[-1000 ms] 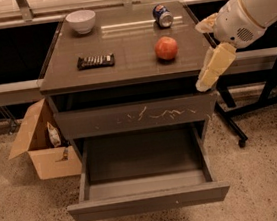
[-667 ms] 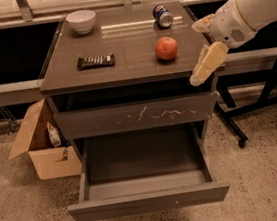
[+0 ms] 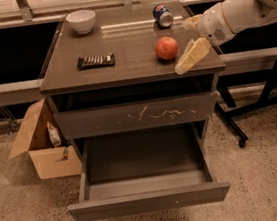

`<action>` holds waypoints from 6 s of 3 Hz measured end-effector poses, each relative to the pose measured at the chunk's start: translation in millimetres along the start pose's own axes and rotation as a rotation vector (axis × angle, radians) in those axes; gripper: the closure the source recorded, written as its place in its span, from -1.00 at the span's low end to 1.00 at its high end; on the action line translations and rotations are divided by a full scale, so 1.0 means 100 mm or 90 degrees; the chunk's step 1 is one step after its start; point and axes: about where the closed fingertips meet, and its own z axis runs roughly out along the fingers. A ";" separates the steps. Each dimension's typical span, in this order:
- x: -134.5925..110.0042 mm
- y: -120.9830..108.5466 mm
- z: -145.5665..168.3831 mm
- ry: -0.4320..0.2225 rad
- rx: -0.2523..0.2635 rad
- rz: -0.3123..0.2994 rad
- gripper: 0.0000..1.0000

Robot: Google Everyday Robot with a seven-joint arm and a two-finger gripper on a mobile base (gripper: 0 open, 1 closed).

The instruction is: Place apple into middle drawer

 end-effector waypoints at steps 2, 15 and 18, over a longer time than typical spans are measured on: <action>0.15 -0.45 0.51 -0.032 0.045 0.048 -1.00; 1.92 1.95 1.19 0.092 -0.168 0.136 1.00; 3.24 1.95 1.95 0.160 -0.082 0.235 1.00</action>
Offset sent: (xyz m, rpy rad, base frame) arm 0.0821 0.0054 -0.0506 0.0874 -0.0079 -0.1570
